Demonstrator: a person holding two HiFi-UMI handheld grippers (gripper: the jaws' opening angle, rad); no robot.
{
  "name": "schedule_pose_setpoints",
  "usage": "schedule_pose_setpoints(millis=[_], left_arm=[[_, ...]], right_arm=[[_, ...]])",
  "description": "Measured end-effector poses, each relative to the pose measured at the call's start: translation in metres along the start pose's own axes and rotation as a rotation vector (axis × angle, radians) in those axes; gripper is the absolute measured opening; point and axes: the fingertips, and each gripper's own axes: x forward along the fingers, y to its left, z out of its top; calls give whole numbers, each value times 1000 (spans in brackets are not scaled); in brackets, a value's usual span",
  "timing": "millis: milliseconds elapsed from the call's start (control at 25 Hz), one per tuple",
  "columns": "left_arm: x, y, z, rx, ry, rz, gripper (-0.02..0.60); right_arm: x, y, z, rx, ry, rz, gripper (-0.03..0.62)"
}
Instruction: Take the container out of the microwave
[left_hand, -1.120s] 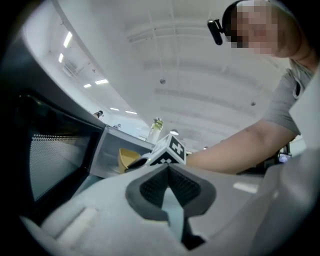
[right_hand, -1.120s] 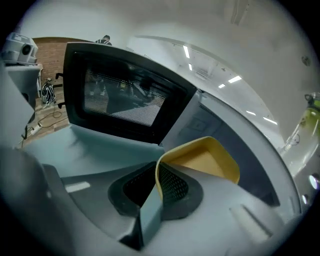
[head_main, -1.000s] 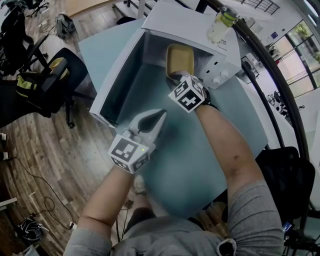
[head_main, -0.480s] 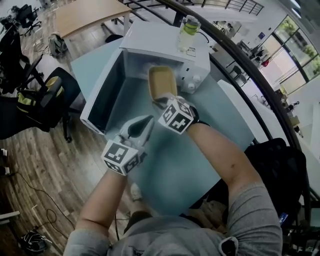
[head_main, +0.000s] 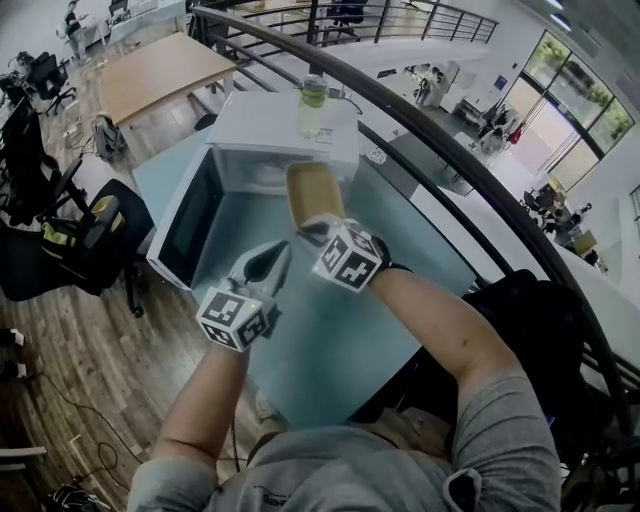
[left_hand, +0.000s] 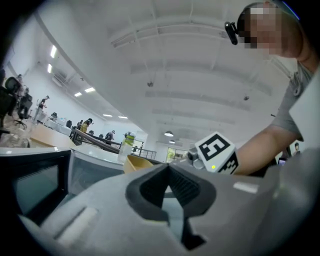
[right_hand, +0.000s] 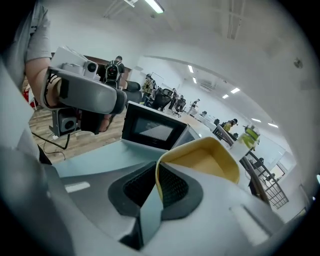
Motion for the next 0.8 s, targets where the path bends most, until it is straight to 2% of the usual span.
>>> schedule_pose_setpoints(millis=[360,800], left_arm=[[41,-97,63,40,-11,-58,20],[84,-168,140,108,-65,-171,20]], right_arm=[[-135,-37,-10,32,-37,-91,21],[-242,-82,-8,33,-57,-192,21]])
